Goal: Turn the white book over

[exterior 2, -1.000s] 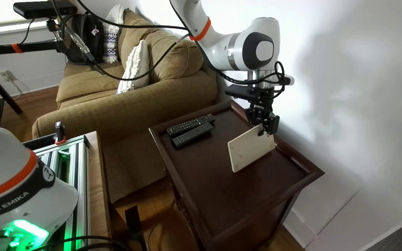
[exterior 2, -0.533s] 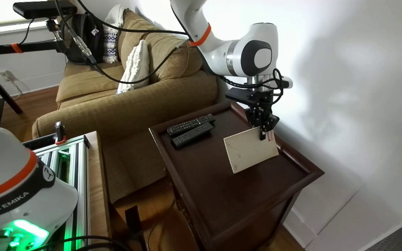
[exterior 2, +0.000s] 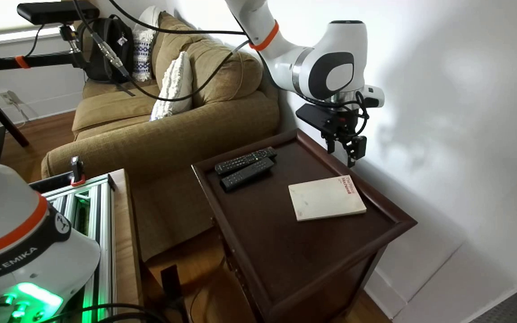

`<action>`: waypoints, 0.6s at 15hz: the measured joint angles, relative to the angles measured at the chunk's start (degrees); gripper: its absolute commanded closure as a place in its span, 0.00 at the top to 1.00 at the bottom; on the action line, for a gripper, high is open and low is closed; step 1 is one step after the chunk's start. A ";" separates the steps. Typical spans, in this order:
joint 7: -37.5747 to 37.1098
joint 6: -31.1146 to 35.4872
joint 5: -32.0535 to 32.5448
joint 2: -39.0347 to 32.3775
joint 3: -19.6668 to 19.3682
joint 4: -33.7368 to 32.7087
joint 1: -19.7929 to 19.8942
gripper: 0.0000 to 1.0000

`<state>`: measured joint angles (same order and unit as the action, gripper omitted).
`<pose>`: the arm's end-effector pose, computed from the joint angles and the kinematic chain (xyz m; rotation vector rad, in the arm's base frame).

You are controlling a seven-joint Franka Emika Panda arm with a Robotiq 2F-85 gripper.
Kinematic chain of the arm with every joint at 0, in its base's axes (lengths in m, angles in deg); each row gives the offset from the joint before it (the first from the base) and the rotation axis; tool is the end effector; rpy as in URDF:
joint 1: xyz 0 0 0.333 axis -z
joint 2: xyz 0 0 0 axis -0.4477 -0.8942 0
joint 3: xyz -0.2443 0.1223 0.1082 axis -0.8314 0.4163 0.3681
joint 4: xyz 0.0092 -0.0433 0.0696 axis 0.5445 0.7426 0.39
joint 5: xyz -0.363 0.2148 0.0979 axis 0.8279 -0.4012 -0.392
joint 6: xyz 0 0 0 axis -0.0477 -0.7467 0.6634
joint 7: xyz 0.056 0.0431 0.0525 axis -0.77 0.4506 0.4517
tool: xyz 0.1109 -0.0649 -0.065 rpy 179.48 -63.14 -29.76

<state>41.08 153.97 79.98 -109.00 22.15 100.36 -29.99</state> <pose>0.6800 0.0088 0.0810 3.0274 0.0527 0.1640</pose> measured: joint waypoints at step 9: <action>3.04 -0.68 -12.90 5.54 4.49 2.34 6.33 1.00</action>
<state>44.12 153.28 67.08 -103.46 26.64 102.70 -23.67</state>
